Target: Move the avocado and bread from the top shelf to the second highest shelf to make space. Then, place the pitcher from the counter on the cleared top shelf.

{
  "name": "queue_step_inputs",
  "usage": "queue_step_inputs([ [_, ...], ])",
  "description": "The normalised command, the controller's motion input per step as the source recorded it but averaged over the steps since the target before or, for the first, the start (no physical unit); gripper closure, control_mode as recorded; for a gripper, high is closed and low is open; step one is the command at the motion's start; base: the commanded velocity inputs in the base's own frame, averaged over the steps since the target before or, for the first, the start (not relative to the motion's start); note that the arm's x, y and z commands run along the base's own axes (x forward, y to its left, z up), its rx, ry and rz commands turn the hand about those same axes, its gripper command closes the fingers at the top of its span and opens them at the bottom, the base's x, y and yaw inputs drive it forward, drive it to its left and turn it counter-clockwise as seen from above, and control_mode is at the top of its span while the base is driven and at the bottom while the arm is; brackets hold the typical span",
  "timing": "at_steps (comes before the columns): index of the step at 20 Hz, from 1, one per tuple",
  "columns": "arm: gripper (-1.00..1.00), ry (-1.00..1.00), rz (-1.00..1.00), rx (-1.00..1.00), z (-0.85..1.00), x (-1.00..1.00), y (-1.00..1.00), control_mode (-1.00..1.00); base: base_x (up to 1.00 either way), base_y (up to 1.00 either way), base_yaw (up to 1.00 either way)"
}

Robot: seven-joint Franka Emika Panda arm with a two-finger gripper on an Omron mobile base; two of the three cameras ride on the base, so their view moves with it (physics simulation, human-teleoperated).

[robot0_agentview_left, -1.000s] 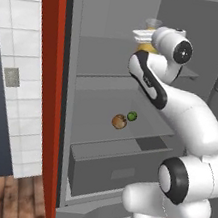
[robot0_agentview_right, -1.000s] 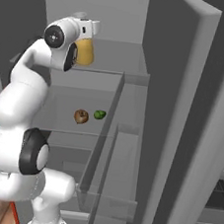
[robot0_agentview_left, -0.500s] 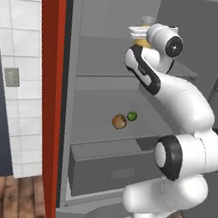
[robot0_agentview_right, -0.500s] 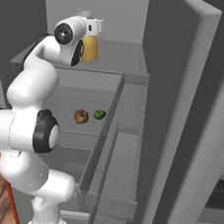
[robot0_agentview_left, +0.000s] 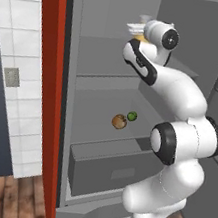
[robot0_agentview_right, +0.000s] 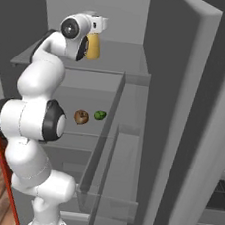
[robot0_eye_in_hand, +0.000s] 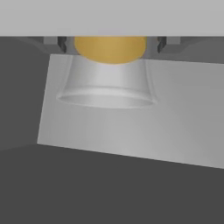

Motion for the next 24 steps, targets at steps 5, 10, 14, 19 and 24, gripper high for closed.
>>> queue_step_inputs([
  [5,1.0,0.02,0.0,-0.02,-0.49,0.49,0.0,-1.0,0.0,0.0,0.0],
  [10,-1.0,0.01,0.0,-0.03,-0.39,0.27,0.0,-1.0,0.0,0.0,0.0],
  [14,-1.0,0.0,0.0,-0.03,-0.13,0.01,0.0,-1.0,0.0,0.0,0.0],
  [19,-1.0,0.0,0.0,-0.02,-0.02,0.0,0.0,-1.0,0.0,0.0,0.0],
  [24,-1.0,0.0,0.0,-0.01,0.0,0.0,0.0,-1.0,0.0,0.0,0.0],
])
